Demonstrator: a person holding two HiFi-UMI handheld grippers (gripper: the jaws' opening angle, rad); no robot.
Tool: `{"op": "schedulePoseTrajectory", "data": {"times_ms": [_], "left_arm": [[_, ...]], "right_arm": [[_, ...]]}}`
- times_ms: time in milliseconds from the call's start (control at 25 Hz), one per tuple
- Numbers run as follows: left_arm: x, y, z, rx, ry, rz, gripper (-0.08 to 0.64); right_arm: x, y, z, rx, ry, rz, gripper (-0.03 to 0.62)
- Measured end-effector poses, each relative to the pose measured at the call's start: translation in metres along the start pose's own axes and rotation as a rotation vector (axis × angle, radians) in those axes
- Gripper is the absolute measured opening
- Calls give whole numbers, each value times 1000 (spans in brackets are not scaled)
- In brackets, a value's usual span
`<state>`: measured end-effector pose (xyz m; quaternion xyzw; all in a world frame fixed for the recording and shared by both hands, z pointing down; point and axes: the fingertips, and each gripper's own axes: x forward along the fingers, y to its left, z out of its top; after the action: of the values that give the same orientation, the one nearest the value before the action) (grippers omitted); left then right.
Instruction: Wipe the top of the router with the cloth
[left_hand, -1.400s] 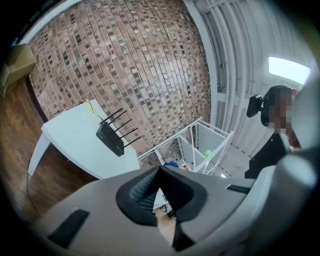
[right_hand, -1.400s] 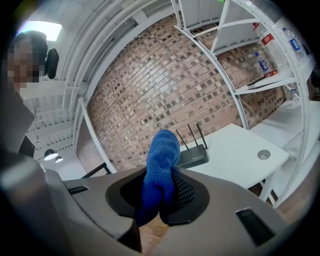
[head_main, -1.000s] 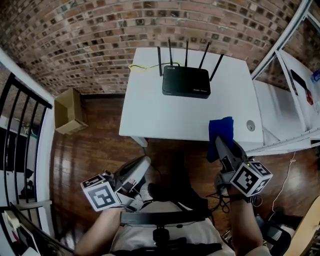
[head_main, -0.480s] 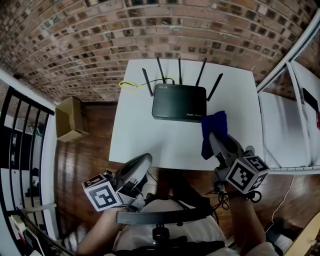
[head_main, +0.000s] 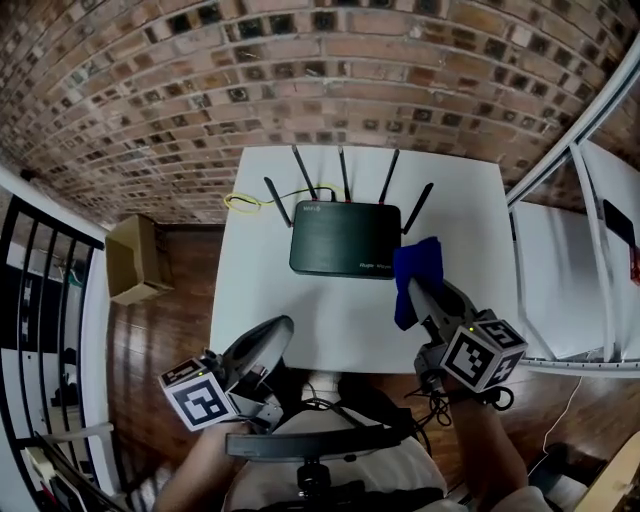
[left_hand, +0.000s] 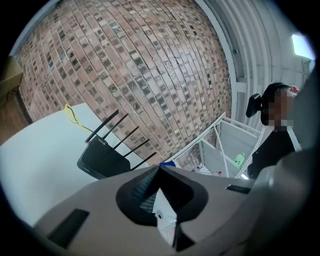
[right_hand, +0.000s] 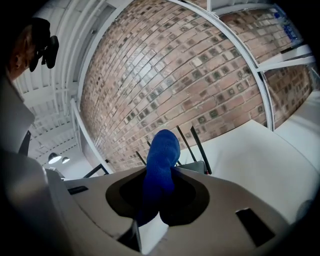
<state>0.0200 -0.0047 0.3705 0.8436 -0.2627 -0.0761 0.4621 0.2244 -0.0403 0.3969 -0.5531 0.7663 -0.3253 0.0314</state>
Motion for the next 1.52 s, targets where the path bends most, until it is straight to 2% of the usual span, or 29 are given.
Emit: {"op": "schedulePoseTrajectory", "data": {"times_ms": [320,760,880,1240,1440,1520], "left_arm": [[-11,27,34,1,86,-78,18],[-23,54,59,-3,247,-211,18],[-10,53,61,8,261,-227,18],[44,56,52,7,265,-165,18],[67,54,43,5,278,-148,18],[73,52,43,5,275,-150,17]], "right_arm": [[20,-3,-5,11,-64,-178,109],[28,-2,-17,-89,-94,-451,109],[32,-12,-10,-134,-86,-483,109],[67,-70,36,-259,-71,-492,109],[76,-75,84,-456,-144,-499,109],[81,-77,91,-521,-155,-506,109]]}}
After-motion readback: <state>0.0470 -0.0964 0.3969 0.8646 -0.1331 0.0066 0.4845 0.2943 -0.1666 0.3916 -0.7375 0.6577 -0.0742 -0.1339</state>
